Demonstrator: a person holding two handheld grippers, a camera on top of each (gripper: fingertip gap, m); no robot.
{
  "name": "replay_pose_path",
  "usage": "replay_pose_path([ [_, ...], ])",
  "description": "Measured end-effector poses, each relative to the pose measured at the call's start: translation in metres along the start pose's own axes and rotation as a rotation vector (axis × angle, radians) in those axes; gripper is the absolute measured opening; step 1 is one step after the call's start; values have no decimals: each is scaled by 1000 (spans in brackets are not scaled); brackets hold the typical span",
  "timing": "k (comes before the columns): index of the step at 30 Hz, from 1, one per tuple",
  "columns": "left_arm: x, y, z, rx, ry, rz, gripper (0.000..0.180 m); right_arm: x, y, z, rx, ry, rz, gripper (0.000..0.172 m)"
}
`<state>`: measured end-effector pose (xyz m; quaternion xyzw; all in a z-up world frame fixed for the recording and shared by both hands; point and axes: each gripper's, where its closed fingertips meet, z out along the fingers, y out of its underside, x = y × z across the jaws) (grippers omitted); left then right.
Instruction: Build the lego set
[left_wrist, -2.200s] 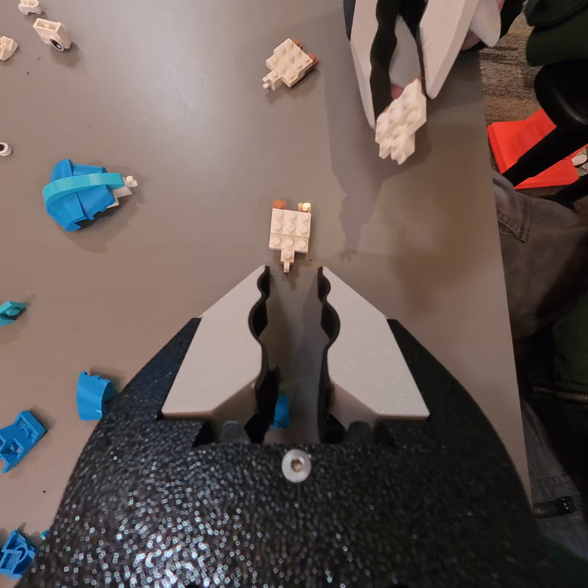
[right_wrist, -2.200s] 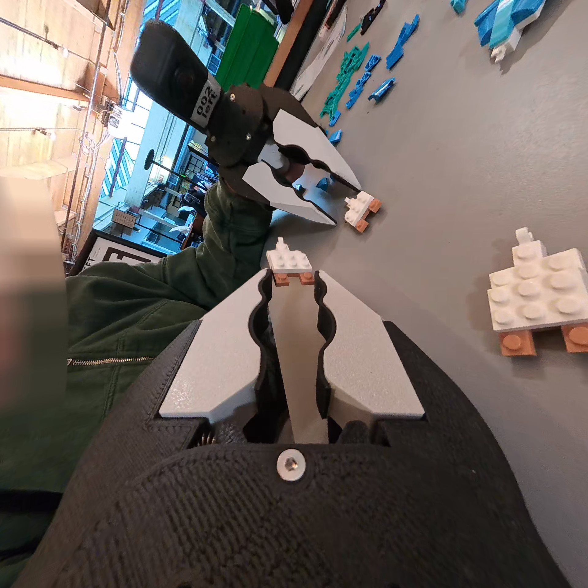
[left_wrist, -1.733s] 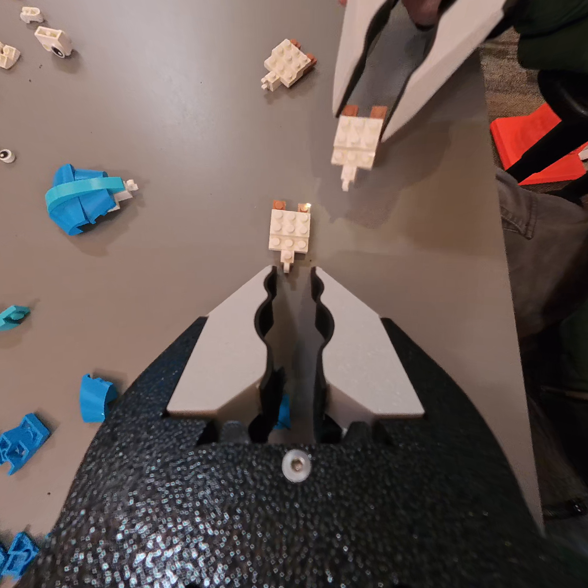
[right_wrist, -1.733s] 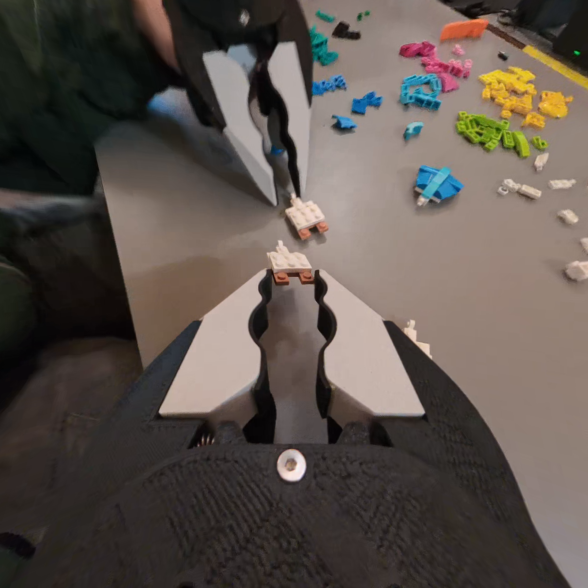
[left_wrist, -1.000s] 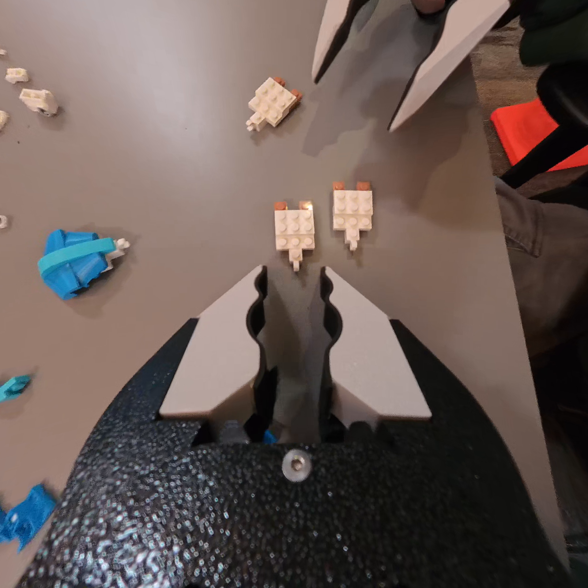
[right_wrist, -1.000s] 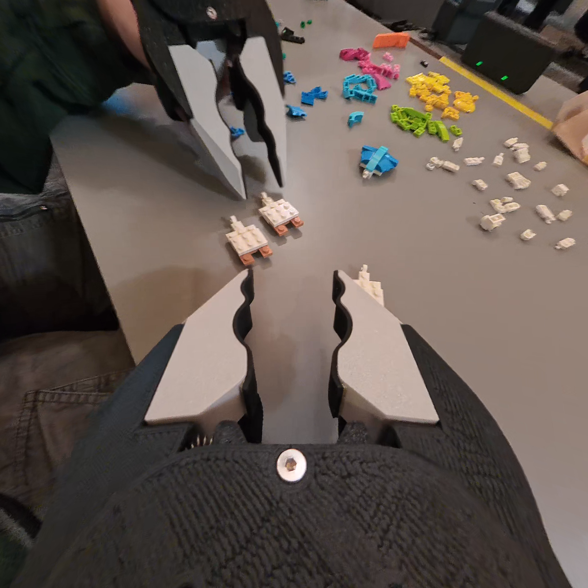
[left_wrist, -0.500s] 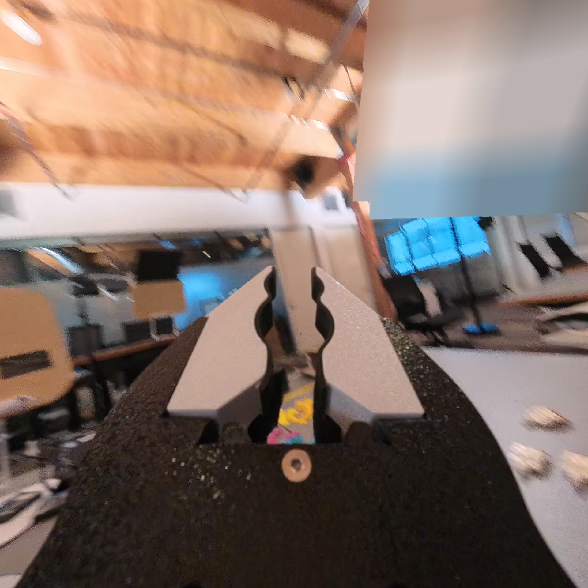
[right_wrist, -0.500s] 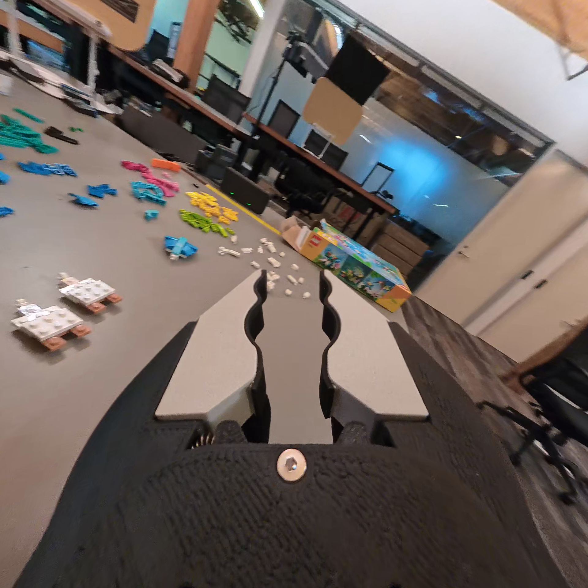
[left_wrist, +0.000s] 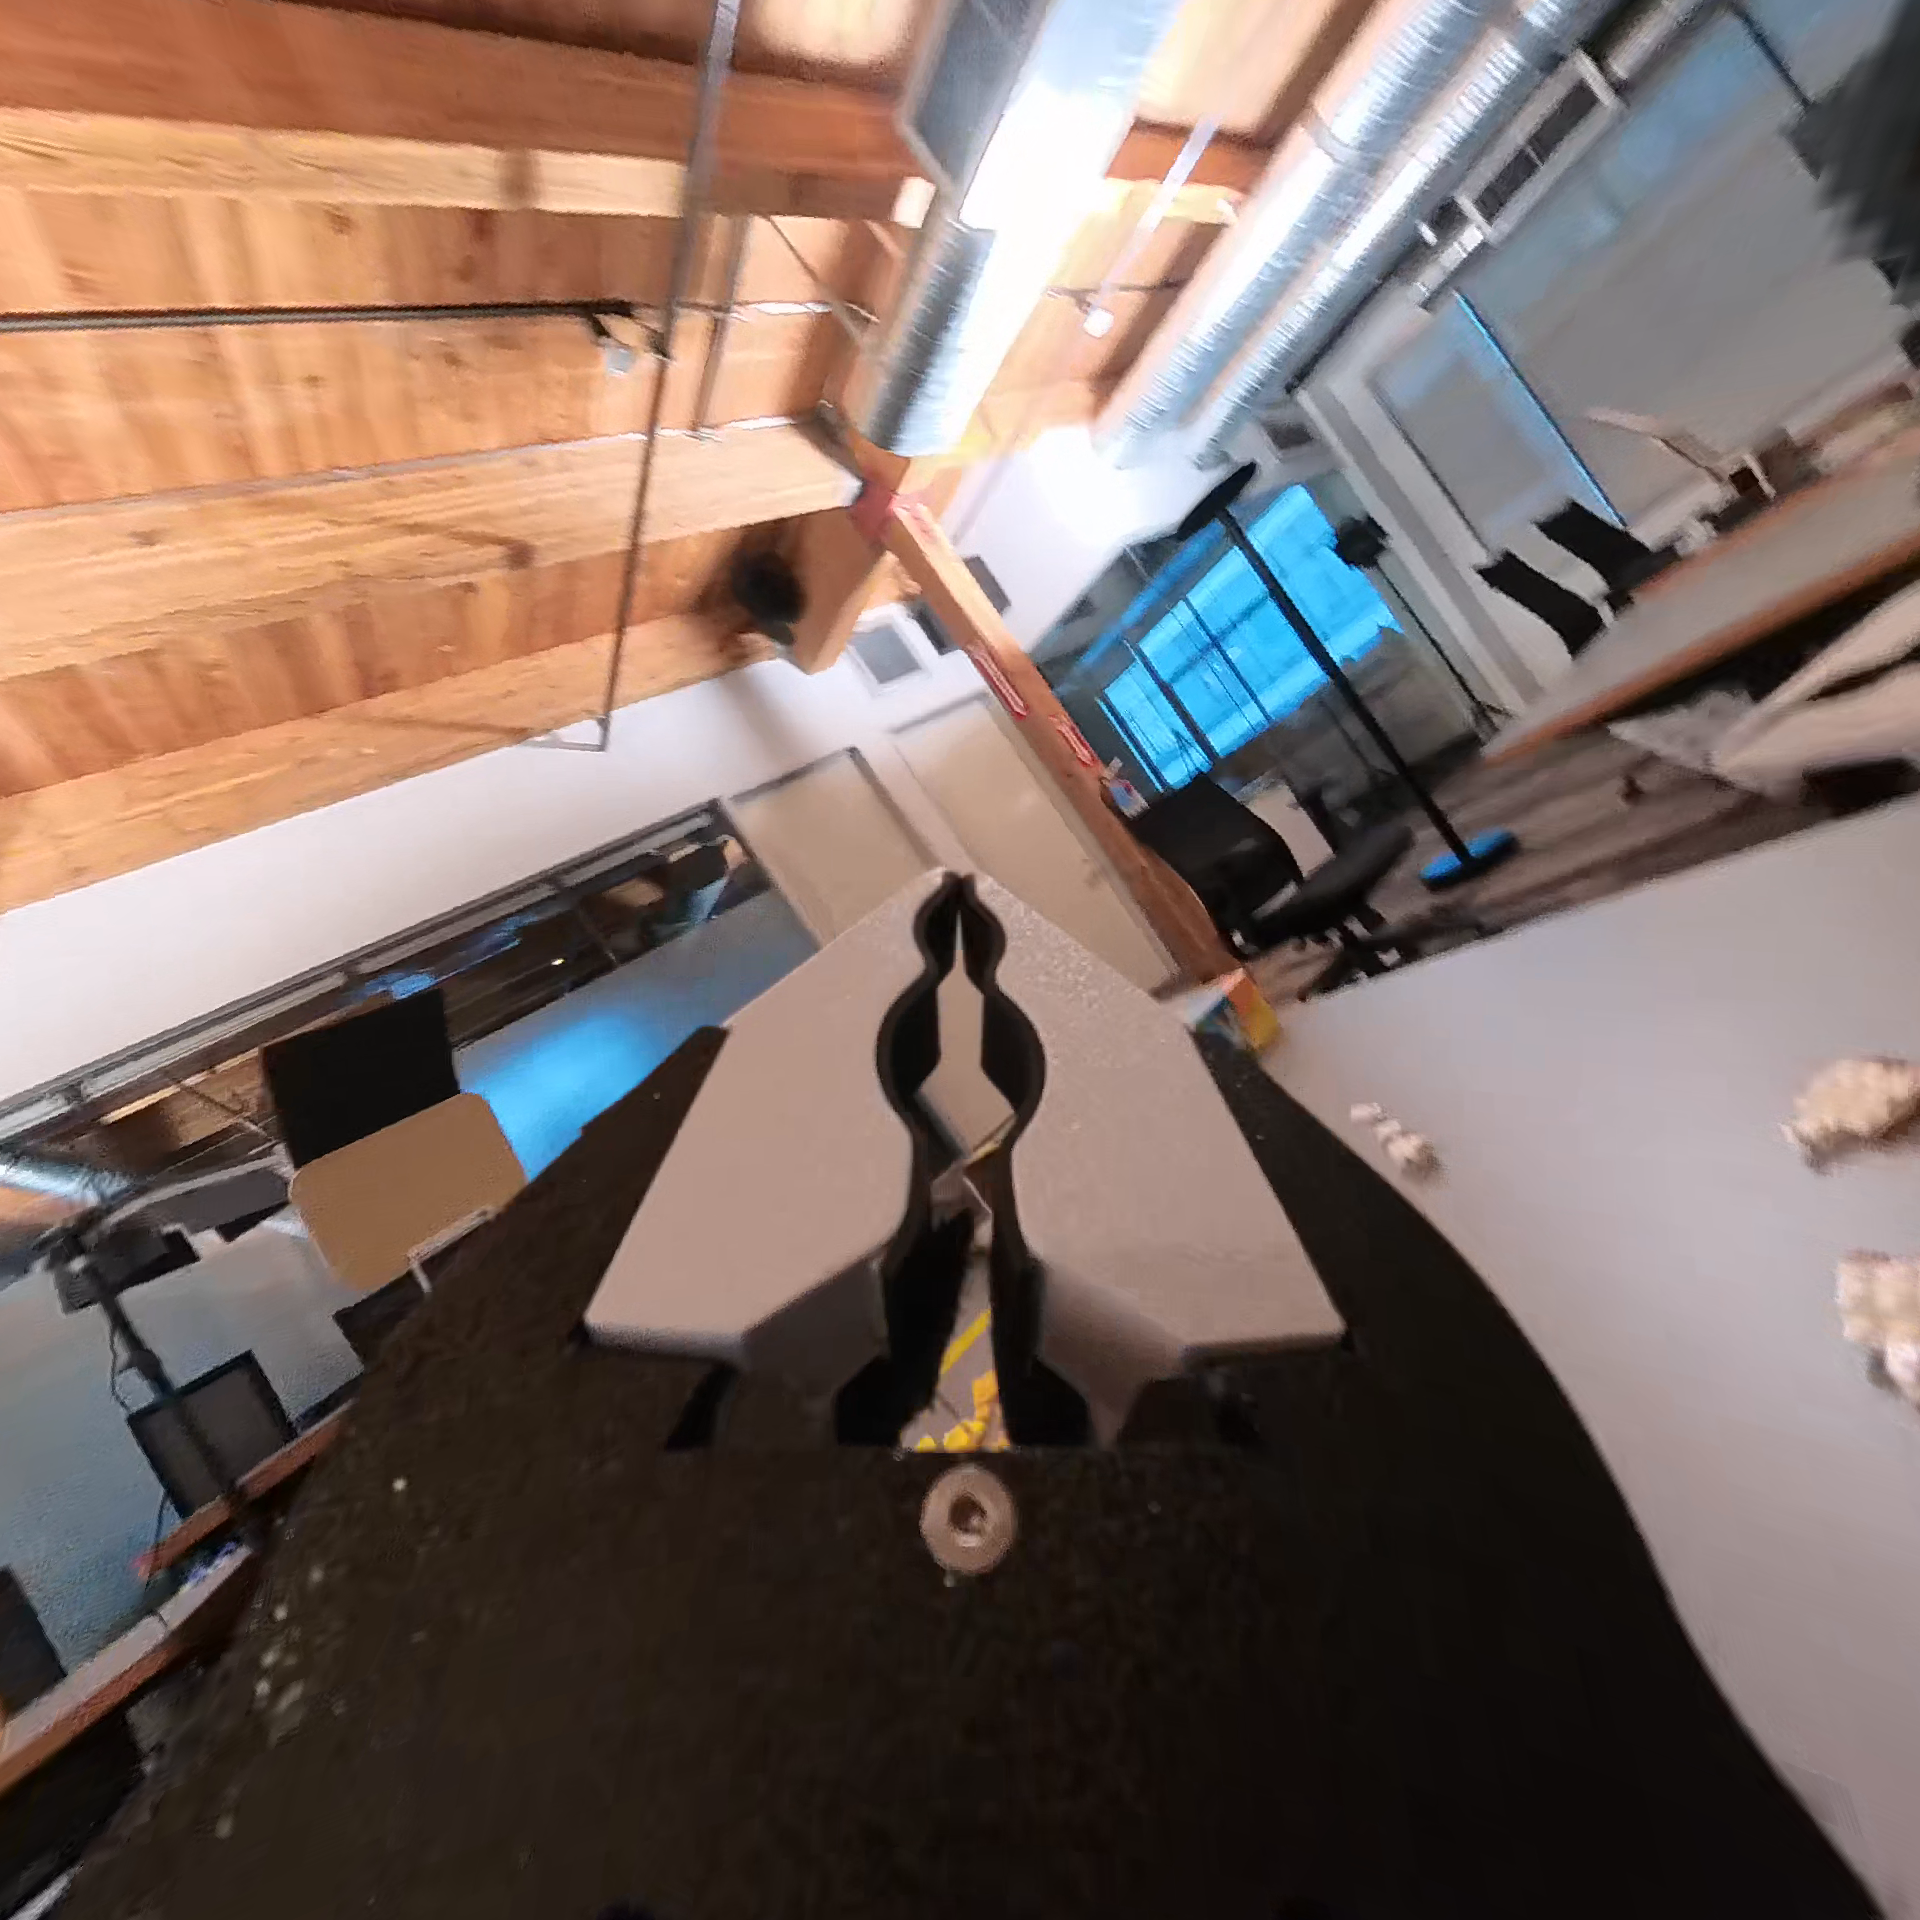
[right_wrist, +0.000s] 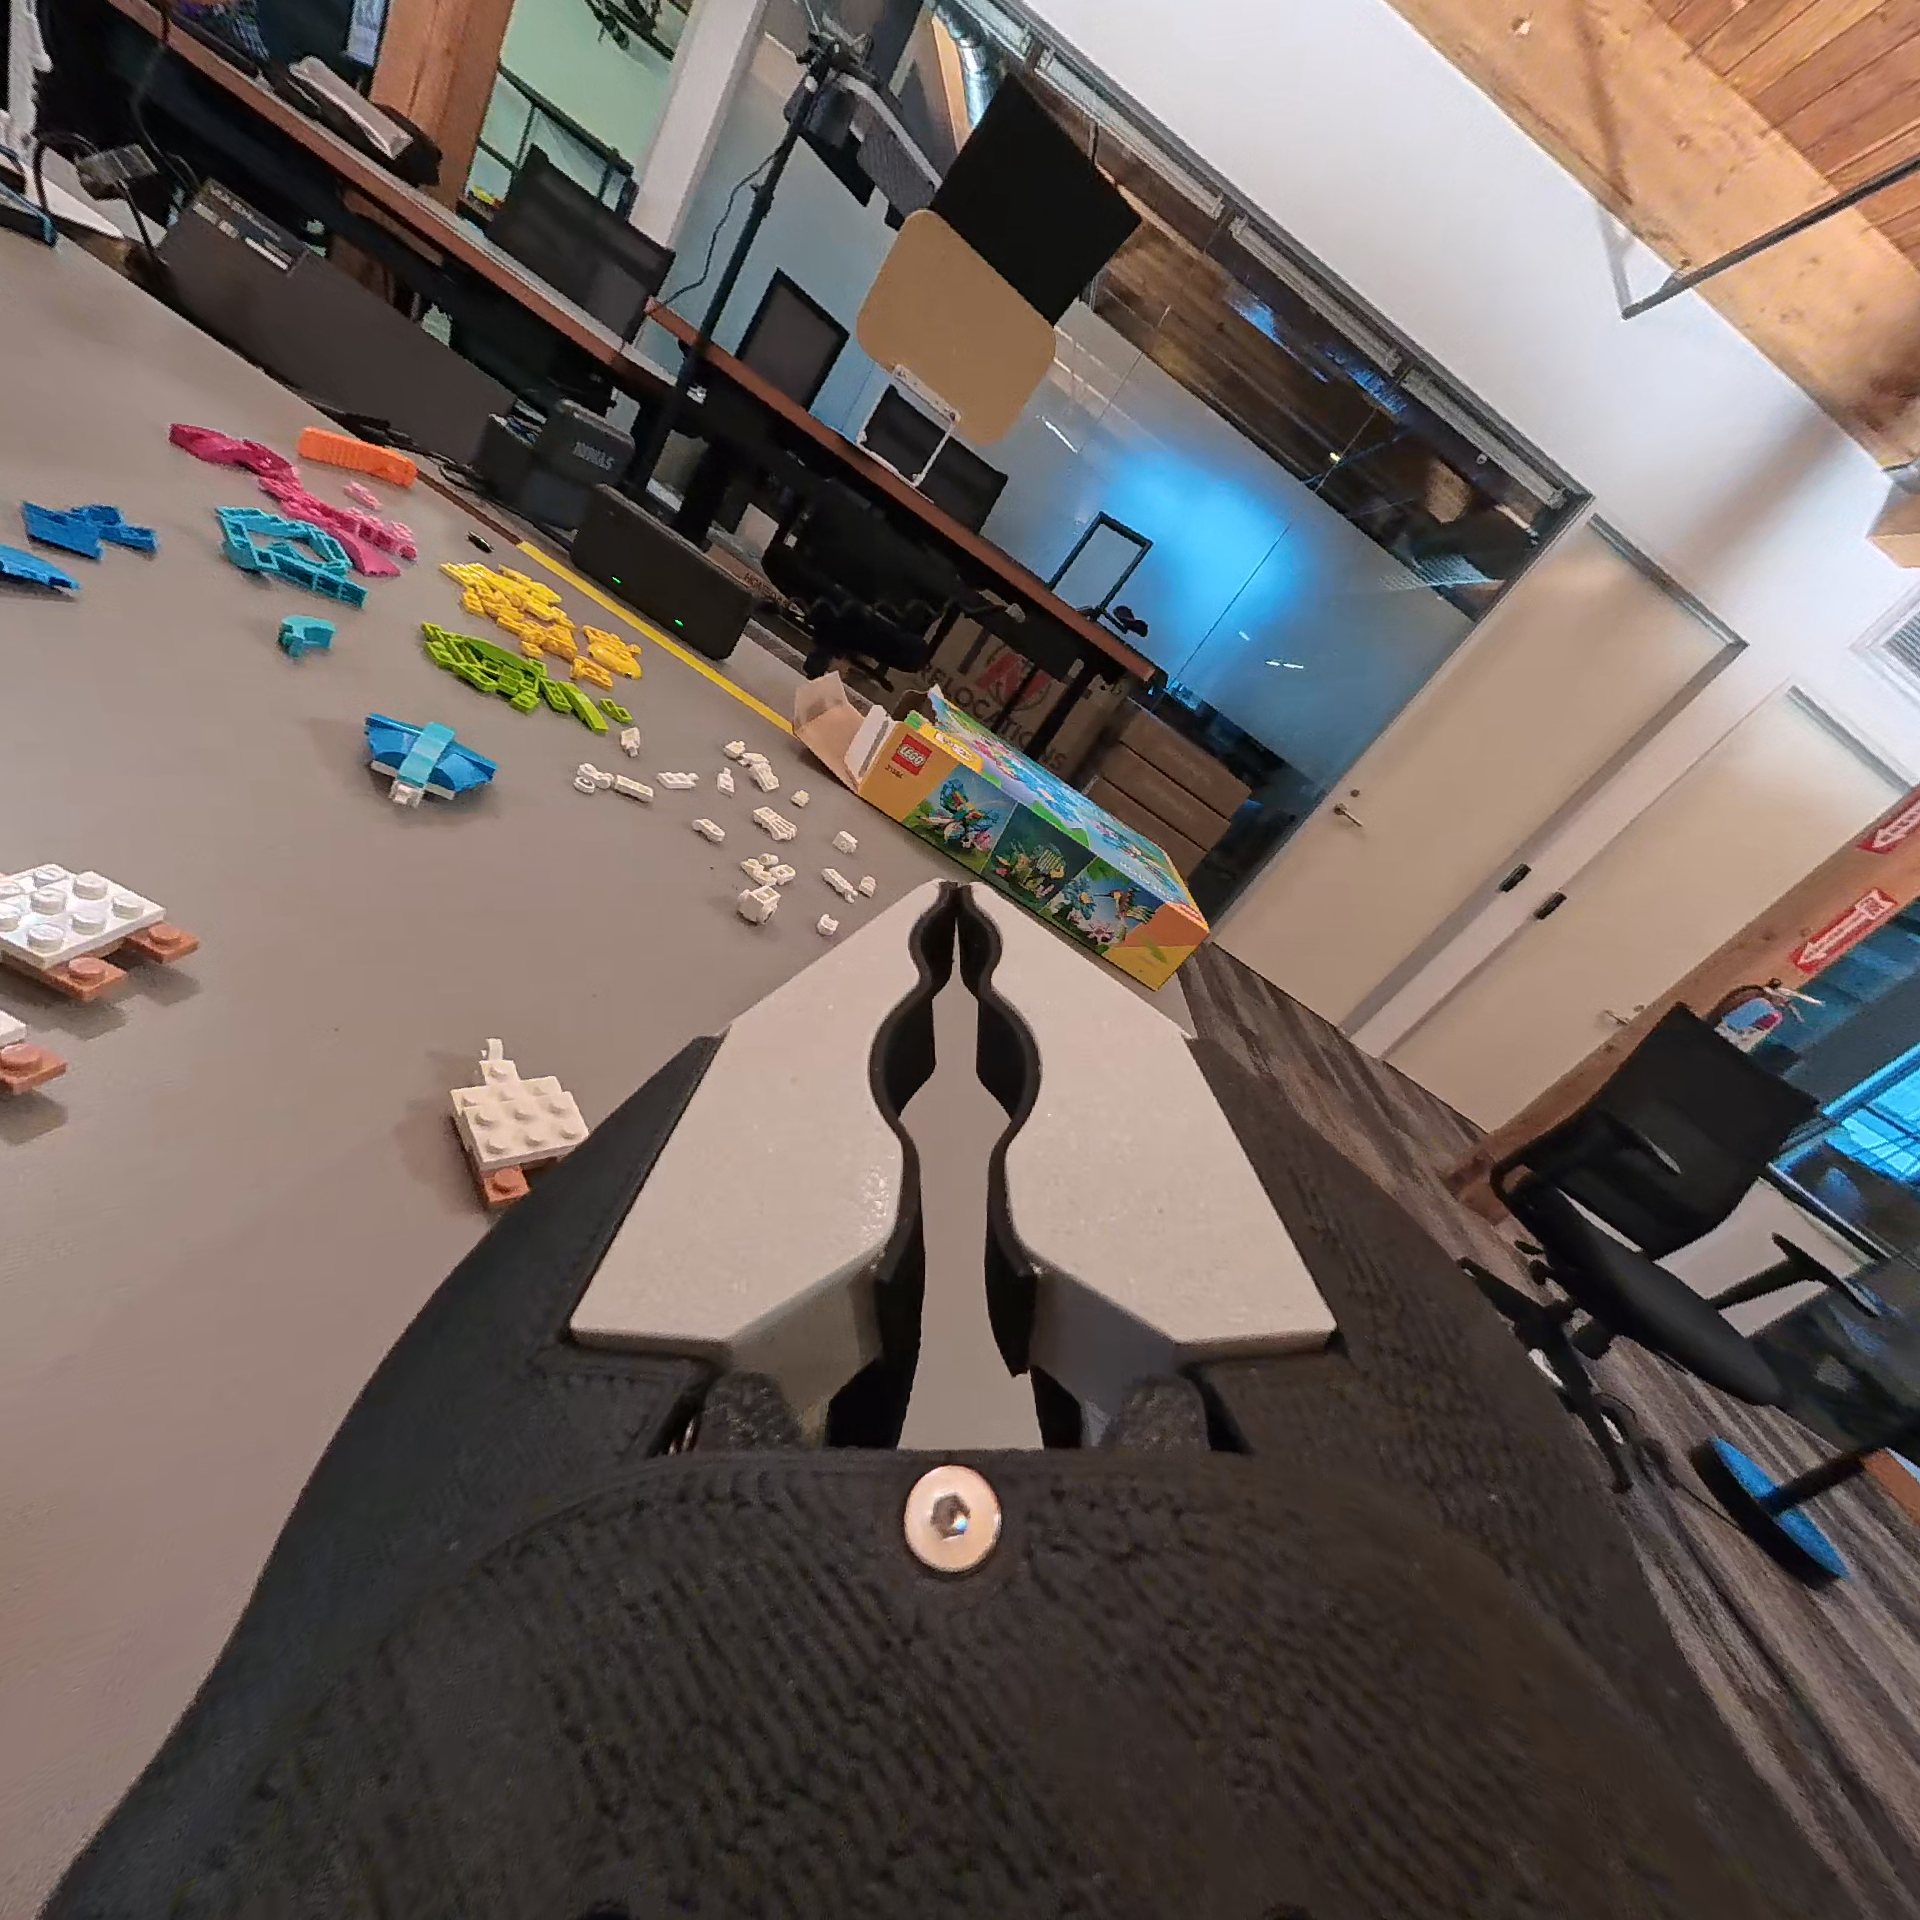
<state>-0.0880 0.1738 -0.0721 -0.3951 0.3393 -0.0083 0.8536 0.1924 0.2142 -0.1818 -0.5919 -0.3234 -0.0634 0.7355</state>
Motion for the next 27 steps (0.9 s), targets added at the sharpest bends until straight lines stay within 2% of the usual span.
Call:
replay_pose_path([
  [1, 11, 8, 6, -21, 31, 33, 0, 0, 1, 0, 1, 2, 0, 0],
  [3, 29, 19, 12, -36, 84, 71, 0, 1, 3, 2, -2, 1, 3, 0],
  [12, 70, 35, -5, -13, 226, -144, 0, 7, 29, 12, -81, 51, 18, 0],
  [16, 85, 24, -12, 34, 289, -59, 0, 10, 39, 15, -121, 78, -5, 0],
  [20, 83, 22, -12, -10, 232, 51, 0, 15, 41, 15, -140, 122, -49, 0],
  [27, 93, 18, -17, 38, 269, 128, 0, 16, 47, 16, -180, 129, -109, 0],
])
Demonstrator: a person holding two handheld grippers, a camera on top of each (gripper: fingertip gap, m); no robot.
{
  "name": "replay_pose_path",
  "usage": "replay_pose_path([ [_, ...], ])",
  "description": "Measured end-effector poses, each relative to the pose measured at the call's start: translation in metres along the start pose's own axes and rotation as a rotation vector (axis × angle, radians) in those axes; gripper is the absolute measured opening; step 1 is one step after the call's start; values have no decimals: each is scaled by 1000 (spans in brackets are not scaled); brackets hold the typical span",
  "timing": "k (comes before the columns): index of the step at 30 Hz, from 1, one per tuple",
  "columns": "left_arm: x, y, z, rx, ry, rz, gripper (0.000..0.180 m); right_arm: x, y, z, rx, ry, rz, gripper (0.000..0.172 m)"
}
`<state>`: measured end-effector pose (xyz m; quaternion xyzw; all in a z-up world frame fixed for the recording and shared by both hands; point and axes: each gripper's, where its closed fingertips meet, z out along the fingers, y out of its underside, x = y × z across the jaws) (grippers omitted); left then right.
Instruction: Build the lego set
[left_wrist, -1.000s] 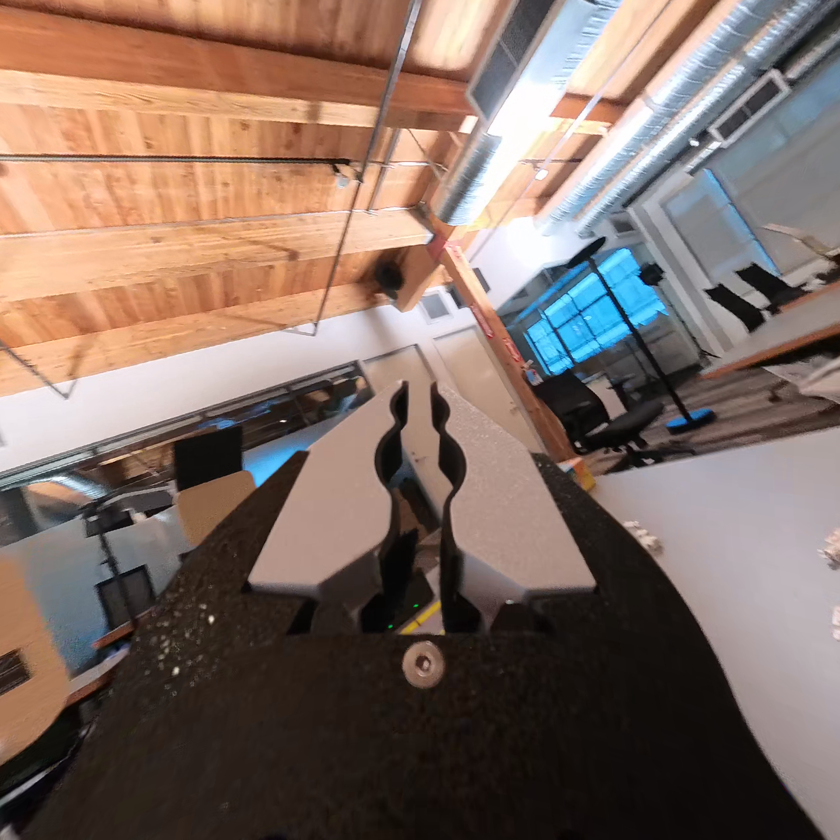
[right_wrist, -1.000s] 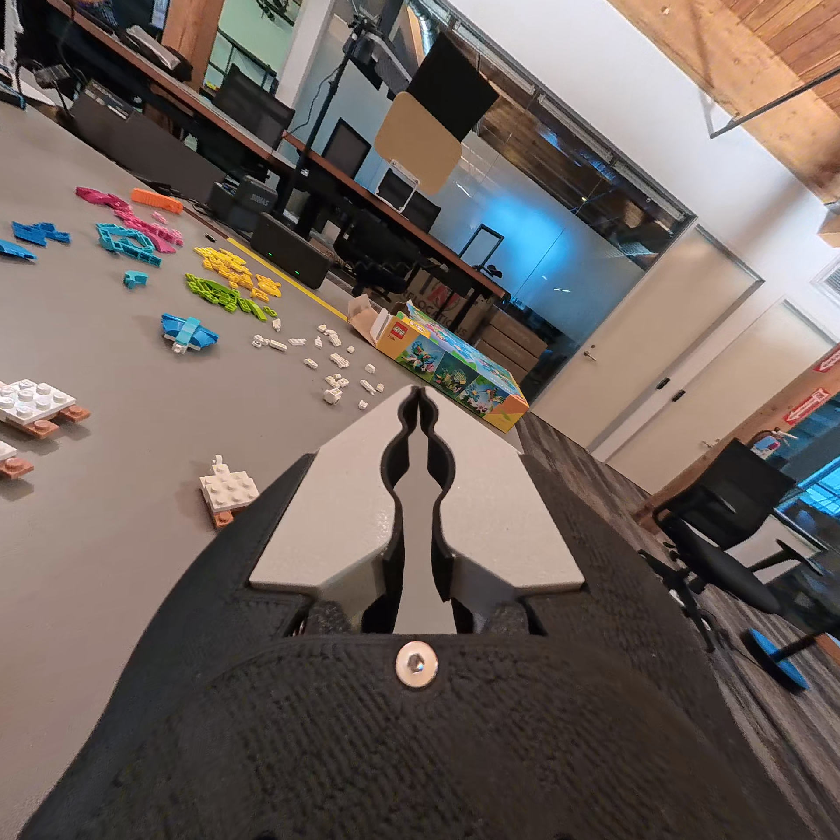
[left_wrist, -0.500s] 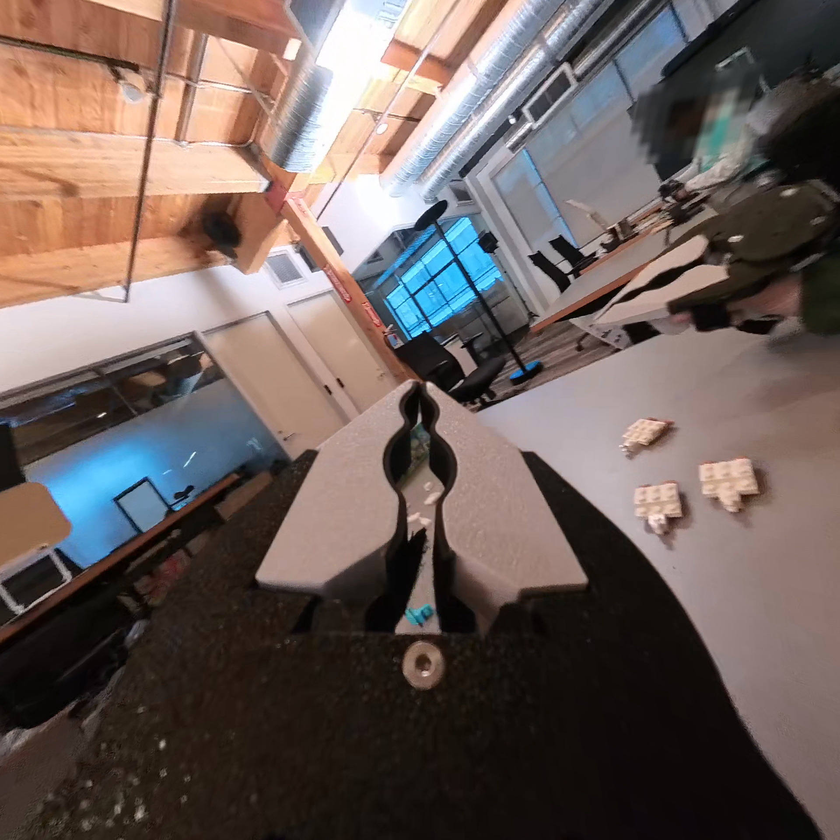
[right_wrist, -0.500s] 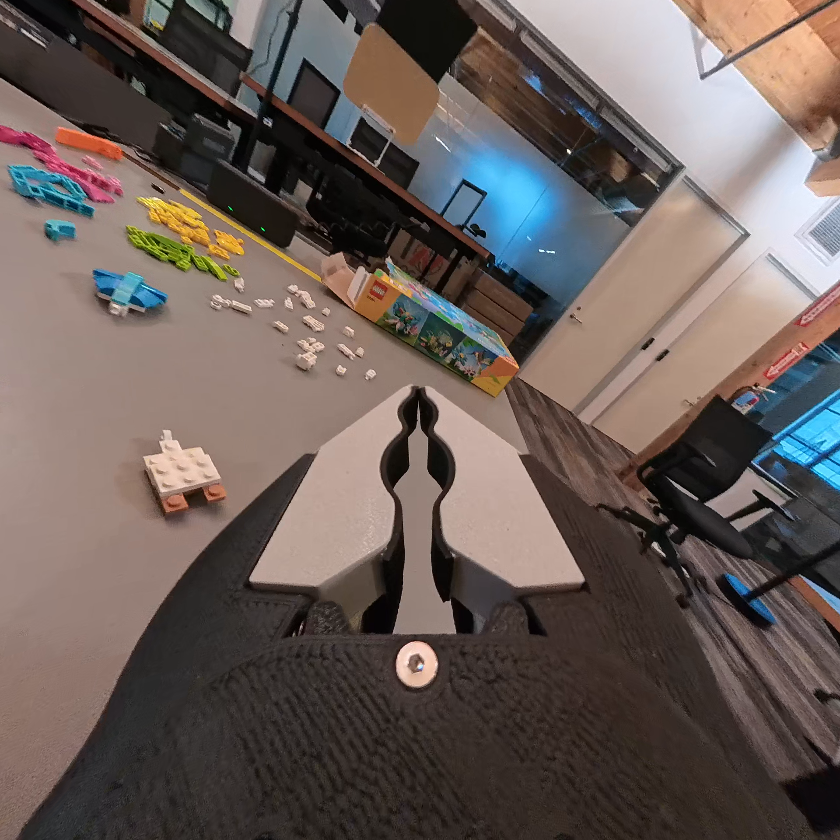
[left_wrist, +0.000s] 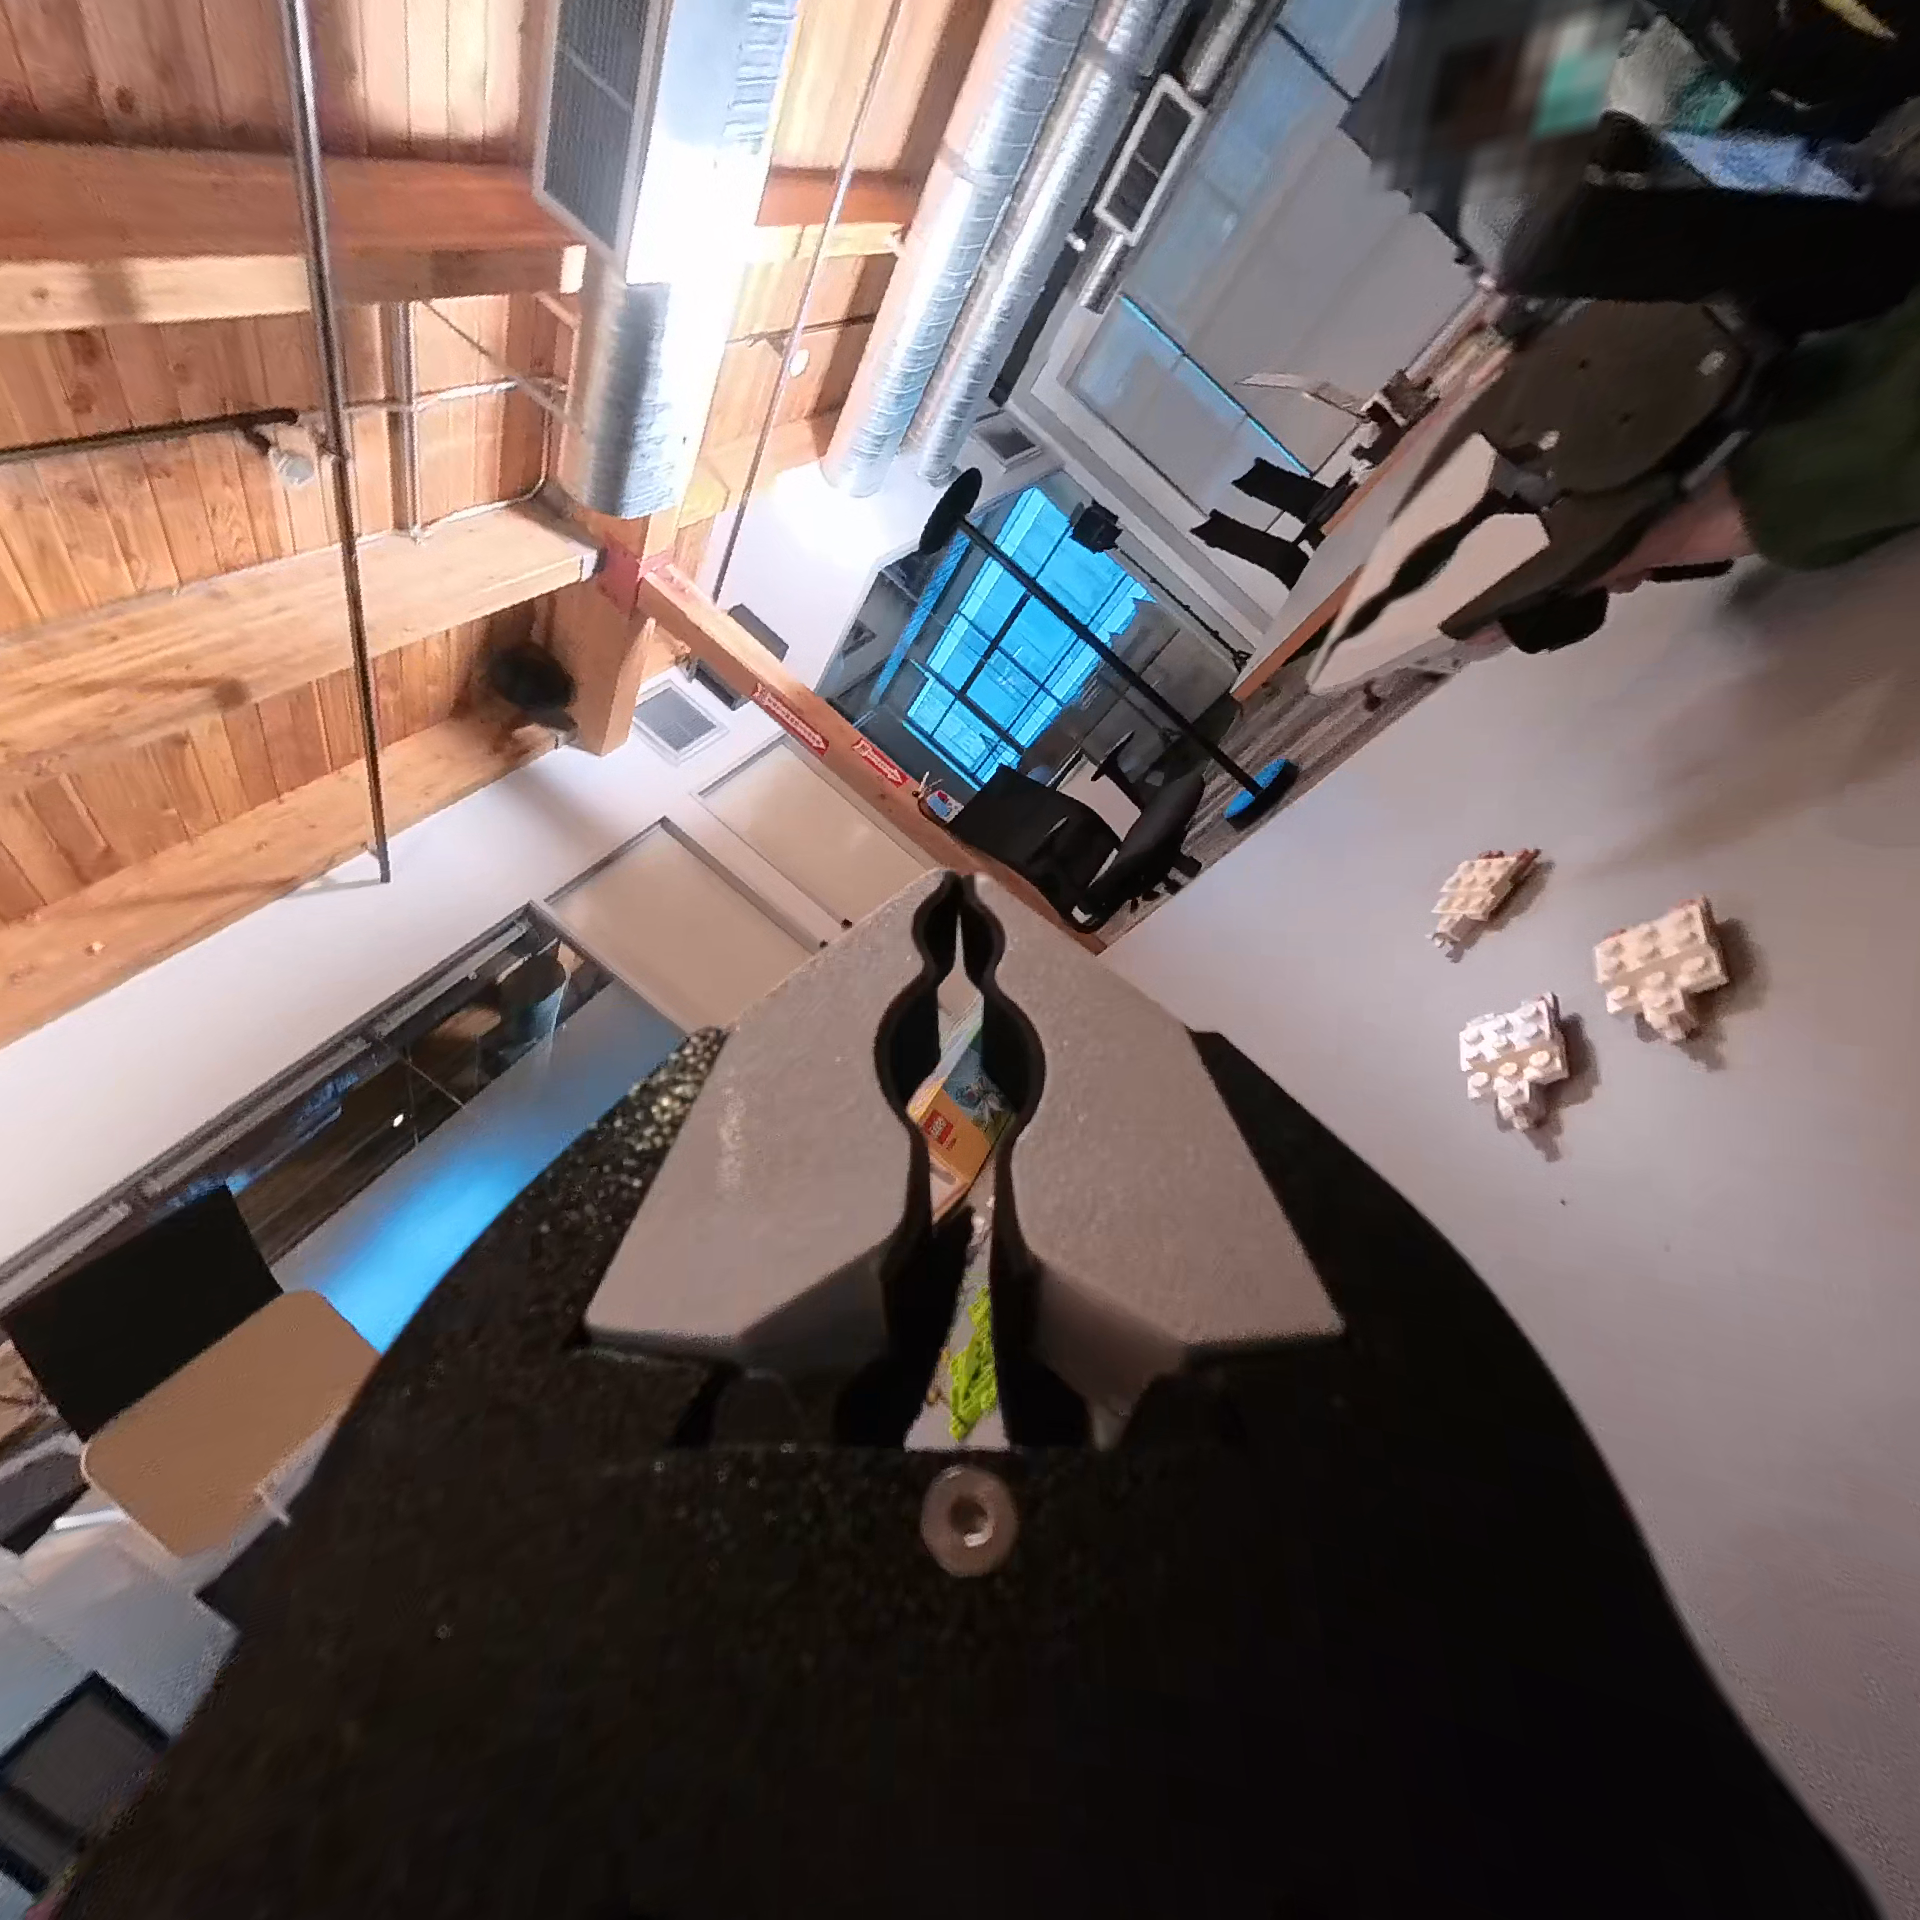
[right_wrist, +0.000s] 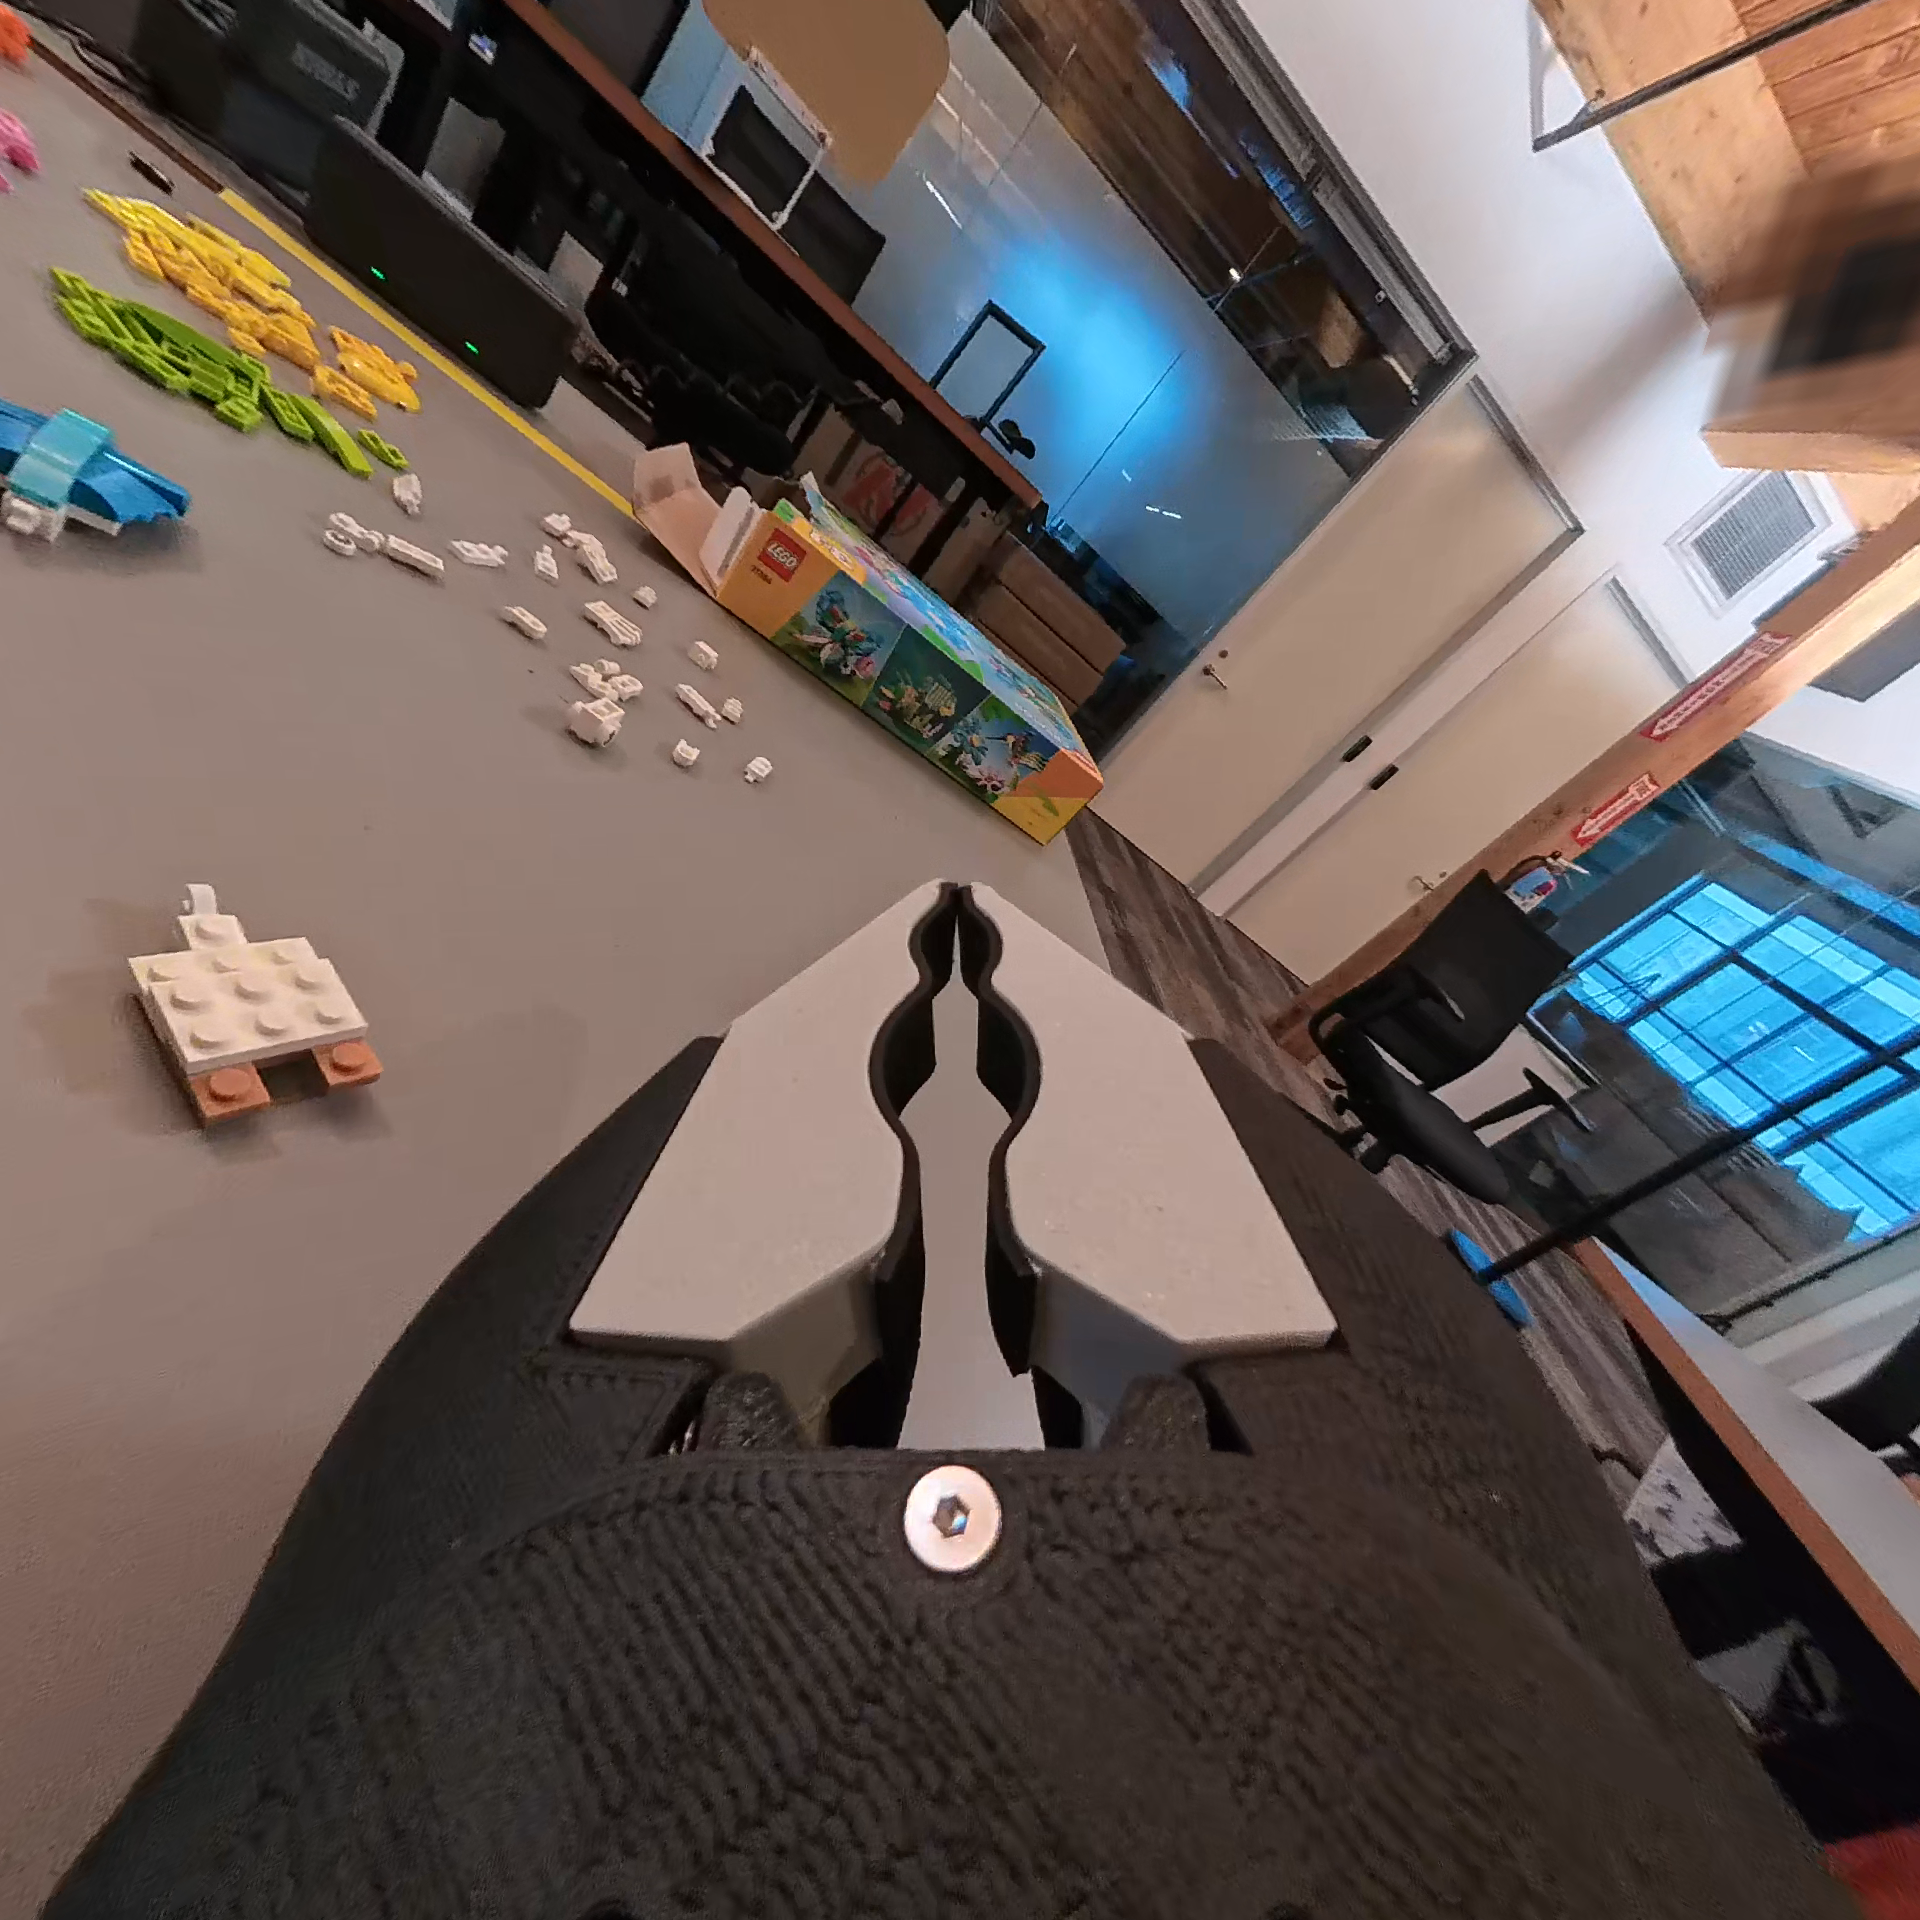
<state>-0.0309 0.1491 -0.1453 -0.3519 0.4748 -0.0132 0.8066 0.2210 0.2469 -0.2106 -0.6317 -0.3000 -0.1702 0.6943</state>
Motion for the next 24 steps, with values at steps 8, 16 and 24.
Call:
replay_pose_path([
  [8, 3, -3, -2, 25, 22, 37, 0, 4, 5, 0, -27, 21, 5, 0],
  [16, 11, -11, -3, 52, 52, 67, 0, 5, 6, 1, -32, 26, 4, 0],
  [24, 13, -14, -4, 66, 59, 67, 0, 4, 7, 1, -40, 24, 3, 0],
])
